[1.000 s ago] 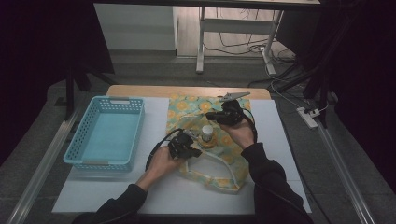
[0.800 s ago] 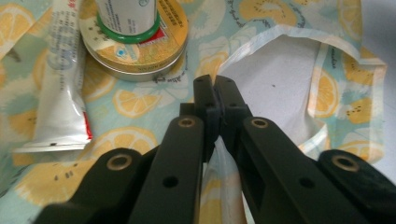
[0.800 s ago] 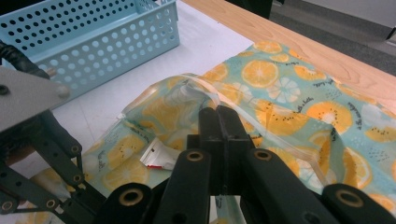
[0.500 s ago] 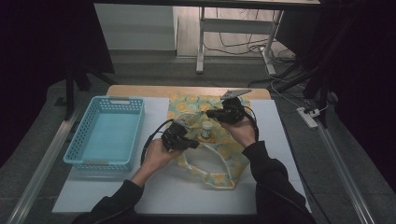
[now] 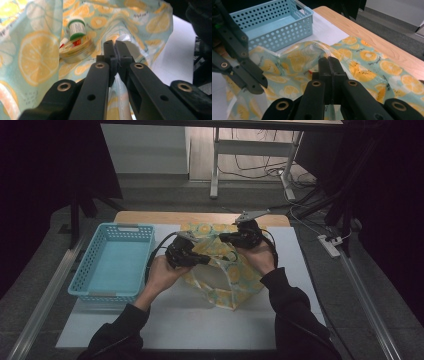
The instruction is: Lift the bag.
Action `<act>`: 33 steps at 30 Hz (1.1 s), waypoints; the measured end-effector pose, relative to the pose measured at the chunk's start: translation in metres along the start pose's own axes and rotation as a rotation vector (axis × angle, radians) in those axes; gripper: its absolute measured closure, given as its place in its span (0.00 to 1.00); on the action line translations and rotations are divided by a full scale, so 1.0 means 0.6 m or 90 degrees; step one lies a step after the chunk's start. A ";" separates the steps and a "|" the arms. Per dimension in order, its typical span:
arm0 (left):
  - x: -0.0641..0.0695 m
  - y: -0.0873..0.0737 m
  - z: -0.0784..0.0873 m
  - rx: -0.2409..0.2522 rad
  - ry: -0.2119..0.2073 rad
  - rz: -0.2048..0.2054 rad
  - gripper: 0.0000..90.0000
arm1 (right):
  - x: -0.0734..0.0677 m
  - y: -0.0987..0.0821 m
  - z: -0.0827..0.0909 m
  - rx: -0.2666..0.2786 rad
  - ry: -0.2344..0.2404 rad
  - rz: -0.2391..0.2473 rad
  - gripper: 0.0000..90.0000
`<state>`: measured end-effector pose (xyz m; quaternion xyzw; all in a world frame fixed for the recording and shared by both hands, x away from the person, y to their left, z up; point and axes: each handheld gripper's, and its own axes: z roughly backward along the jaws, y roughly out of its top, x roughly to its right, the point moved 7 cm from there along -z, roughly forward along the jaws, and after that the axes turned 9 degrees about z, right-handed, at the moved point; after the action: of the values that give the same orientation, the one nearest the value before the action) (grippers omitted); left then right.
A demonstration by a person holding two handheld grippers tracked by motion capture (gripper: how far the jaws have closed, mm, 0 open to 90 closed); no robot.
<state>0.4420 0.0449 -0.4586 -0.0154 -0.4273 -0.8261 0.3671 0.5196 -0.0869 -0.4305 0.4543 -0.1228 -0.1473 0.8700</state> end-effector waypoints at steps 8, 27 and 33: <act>-0.004 0.038 0.037 0.022 -0.002 0.007 1.00 | -0.008 0.026 0.015 0.007 0.008 0.013 1.00; 0.009 0.131 0.112 0.082 0.008 -0.010 1.00 | -0.030 0.097 0.055 0.040 0.021 0.042 1.00; 0.017 0.155 0.131 0.102 0.007 -0.016 1.00 | -0.032 0.123 0.072 0.055 0.019 0.051 1.00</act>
<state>0.4695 0.0611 -0.3408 0.0236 -0.4902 -0.7940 0.3588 0.4974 -0.0723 -0.3468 0.4880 -0.1339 -0.1000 0.8567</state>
